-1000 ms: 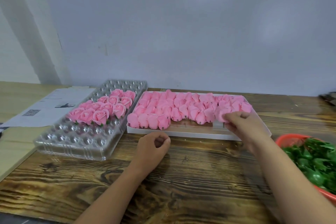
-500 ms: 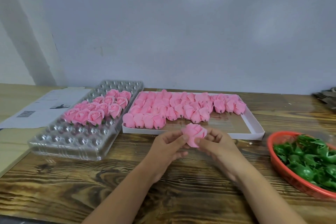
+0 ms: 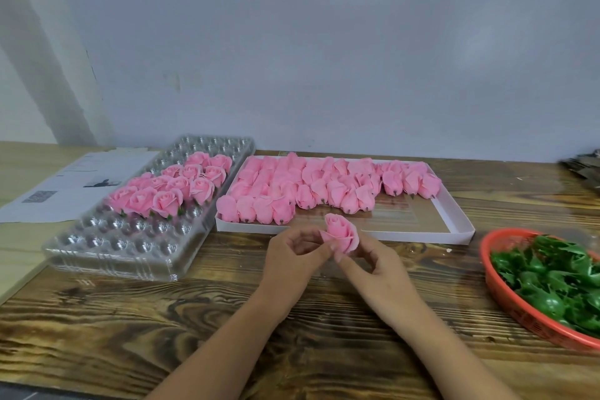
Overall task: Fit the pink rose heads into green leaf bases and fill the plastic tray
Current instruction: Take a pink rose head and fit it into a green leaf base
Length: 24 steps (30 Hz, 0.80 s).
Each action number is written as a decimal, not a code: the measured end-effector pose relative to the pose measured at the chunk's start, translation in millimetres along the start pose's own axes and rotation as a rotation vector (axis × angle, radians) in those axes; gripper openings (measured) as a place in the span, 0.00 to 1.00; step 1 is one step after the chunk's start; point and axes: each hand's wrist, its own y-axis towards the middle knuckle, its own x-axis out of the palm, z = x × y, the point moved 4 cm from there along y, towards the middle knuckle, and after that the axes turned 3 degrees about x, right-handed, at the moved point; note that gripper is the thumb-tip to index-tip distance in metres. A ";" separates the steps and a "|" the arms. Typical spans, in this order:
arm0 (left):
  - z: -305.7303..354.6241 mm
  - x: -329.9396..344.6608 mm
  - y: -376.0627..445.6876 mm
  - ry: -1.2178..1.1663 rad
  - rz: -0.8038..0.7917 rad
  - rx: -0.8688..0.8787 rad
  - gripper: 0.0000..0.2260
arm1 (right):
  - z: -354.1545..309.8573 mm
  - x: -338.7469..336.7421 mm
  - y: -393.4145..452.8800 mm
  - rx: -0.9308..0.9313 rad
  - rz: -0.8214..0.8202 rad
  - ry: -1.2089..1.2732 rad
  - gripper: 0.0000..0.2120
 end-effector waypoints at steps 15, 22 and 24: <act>3.6 0.3 -1.4 -0.151 -0.096 0.027 0.18 | -1.8 -3.4 -0.5 -0.009 0.044 0.112 0.11; 6.6 2.0 -3.8 -0.099 -0.164 0.047 0.12 | -6.0 -1.2 -4.1 0.044 -0.055 0.151 0.17; 9.2 2.8 -5.5 -0.062 -0.177 0.086 0.11 | -9.3 -0.8 -5.5 0.019 -0.058 0.115 0.16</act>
